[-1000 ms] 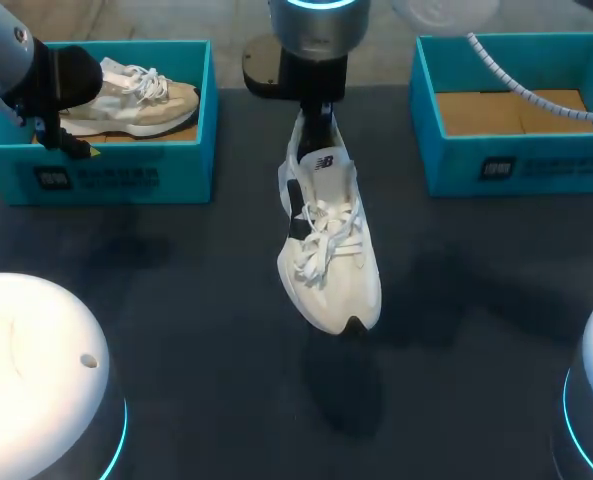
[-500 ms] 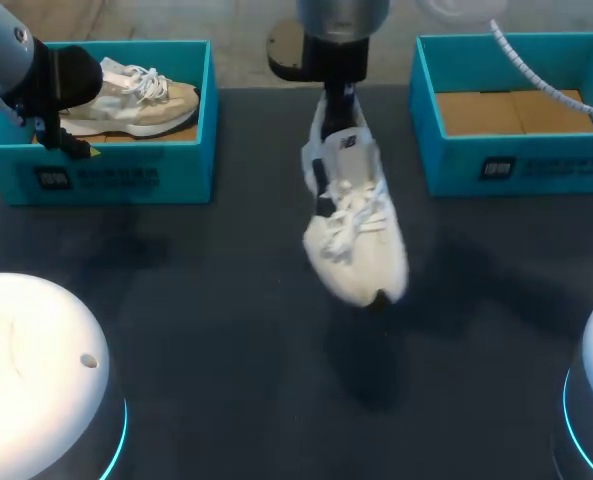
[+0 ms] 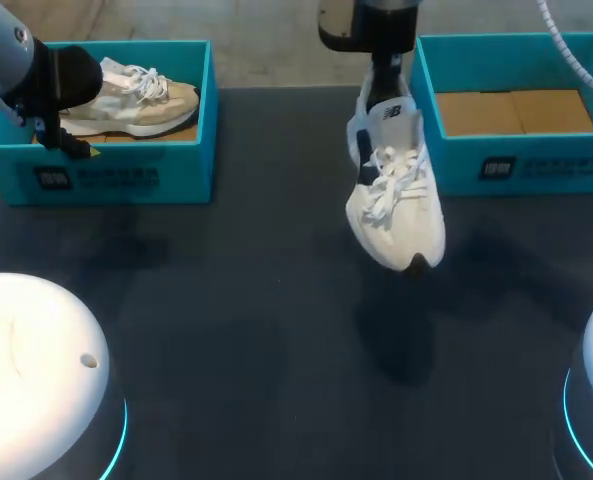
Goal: Take the shoe out of the shoebox, open the shoe tongue, remove and reinsert the insole, then place the shoe into the shoebox
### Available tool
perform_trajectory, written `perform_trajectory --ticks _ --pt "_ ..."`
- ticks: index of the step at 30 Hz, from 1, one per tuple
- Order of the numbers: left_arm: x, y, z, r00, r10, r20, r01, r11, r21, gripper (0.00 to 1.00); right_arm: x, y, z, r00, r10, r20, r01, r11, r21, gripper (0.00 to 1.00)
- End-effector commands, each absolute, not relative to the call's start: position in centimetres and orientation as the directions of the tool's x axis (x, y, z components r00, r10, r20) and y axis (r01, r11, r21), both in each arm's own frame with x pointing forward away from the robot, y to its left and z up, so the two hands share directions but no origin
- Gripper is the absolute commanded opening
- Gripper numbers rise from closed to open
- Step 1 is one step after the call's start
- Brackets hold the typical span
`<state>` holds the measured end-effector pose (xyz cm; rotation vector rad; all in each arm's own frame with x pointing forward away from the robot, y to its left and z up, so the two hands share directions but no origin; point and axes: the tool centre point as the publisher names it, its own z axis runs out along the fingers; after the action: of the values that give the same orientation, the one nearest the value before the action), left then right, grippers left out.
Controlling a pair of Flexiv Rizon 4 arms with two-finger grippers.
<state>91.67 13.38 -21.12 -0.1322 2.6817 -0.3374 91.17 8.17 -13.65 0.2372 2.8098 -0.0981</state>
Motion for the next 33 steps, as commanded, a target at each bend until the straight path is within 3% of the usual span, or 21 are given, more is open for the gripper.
perform_trajectory --ticks 1,5,33 --pt "91.59 13.38 -21.11 -0.902 -0.145 -0.407 -0.041 0.967 -0.253 1.00 91.45 7.18 -13.16 -0.942 0.138 -0.307 0.159 0.986 -0.045 0.00" --pt "91.59 13.38 -21.11 -0.902 -0.145 -0.407 -0.041 0.967 -0.253 1.00 92.16 6.82 -12.75 -0.954 0.090 -0.285 0.106 0.993 -0.042 0.00" --pt "91.59 13.38 -21.11 -0.902 -0.145 -0.407 -0.041 0.967 -0.253 1.00 92.43 6.70 -12.57 -0.955 0.087 -0.282 0.106 0.993 -0.055 0.00"
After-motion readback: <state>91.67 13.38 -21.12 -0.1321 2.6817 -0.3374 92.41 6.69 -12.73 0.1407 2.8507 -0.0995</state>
